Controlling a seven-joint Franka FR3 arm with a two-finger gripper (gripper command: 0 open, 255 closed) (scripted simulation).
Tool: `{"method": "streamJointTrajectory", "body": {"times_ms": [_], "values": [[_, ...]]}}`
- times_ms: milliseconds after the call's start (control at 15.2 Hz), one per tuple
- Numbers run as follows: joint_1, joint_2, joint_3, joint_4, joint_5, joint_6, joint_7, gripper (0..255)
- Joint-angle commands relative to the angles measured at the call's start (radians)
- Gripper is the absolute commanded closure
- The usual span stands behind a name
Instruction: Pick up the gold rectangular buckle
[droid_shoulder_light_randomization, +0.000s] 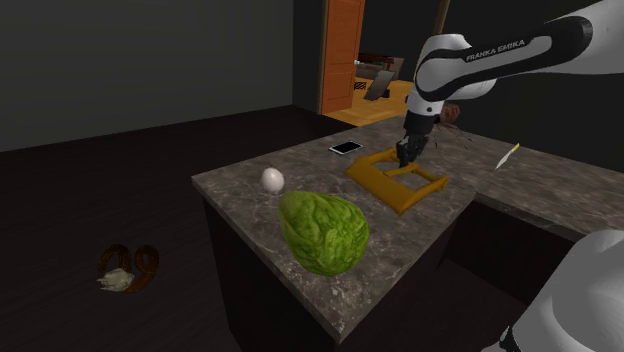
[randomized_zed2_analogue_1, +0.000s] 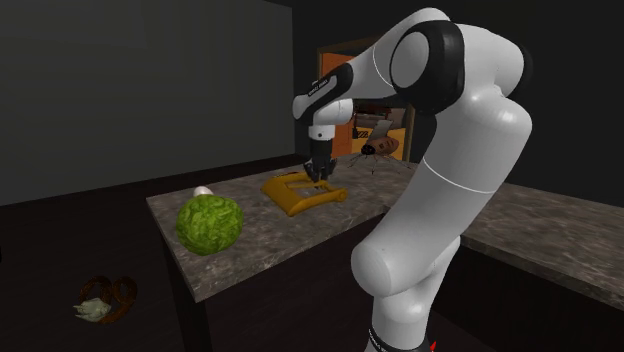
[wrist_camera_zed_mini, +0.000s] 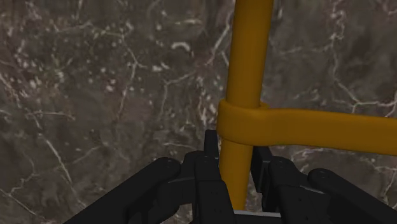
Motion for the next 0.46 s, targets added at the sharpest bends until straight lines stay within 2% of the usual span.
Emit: {"method": "streamJointTrajectory", "body": {"times_ms": [0,396], "values": [[0.001,-0.008,0.003,0.022,0.000,-0.029,0.003,255],[0.002,-0.017,0.007,0.070,0.000,-0.086,0.005,255]]}}
